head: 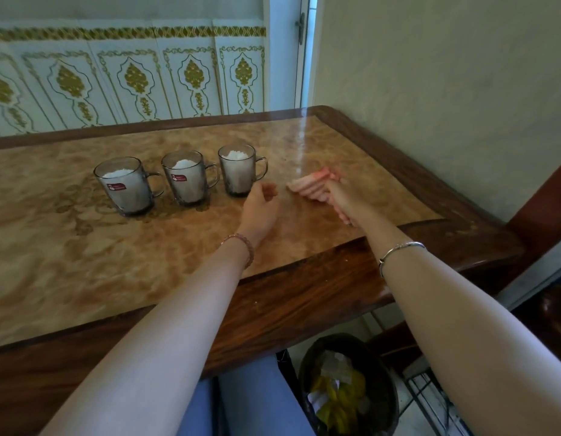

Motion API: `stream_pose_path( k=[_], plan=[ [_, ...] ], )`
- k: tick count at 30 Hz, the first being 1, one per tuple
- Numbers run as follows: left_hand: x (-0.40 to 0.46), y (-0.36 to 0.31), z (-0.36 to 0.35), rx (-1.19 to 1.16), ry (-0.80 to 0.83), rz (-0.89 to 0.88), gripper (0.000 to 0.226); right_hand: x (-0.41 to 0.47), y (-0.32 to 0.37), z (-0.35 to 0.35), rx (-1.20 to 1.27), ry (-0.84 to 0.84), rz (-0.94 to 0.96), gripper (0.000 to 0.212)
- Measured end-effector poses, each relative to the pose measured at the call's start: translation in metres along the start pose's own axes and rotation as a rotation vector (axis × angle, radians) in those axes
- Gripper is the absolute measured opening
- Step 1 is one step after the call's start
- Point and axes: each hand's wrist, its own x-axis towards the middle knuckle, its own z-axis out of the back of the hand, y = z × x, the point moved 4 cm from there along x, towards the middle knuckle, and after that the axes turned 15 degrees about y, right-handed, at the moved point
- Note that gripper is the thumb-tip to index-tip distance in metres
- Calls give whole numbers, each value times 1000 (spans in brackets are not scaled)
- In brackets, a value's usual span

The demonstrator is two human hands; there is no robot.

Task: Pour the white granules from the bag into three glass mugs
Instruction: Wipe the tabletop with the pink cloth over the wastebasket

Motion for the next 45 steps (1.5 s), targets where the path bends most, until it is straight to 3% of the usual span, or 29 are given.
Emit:
stream_pose_path(
  k=[8, 10, 15, 22, 27, 33, 36, 39, 45],
  plan=[
    [-16, 1, -1, -119, -35, -1, 31, -41, 3, -19, 168, 92, 49, 20],
    [-25, 0, 0, -142, -51, 10, 33, -53, 0, -17, 206, 91, 48, 30],
    [-48, -4, -10, -123, -24, 3, 33, -85, -8, -15, 157, 148, 70, 37],
    [-88, -11, -22, -151, -34, -33, 30, -110, -23, -4, -28, 105, 73, 21],
    [-109, -22, -35, -88, -41, -74, 23, -126, -36, 2, -114, 88, 161, 60],
    [-134, -46, -68, 41, -44, -215, 15, -157, -63, 21, 53, -102, 278, 47],
    [-143, -51, -86, 81, -13, -269, 11, -169, -85, 31, 46, -292, 247, 28],
    [-152, -57, -103, 133, 22, -306, 20, -183, -104, 40, 82, -416, 208, 20],
    [-170, -52, -143, 139, 196, -321, 6, -204, -150, 45, 147, -490, 132, 18]
  ],
)
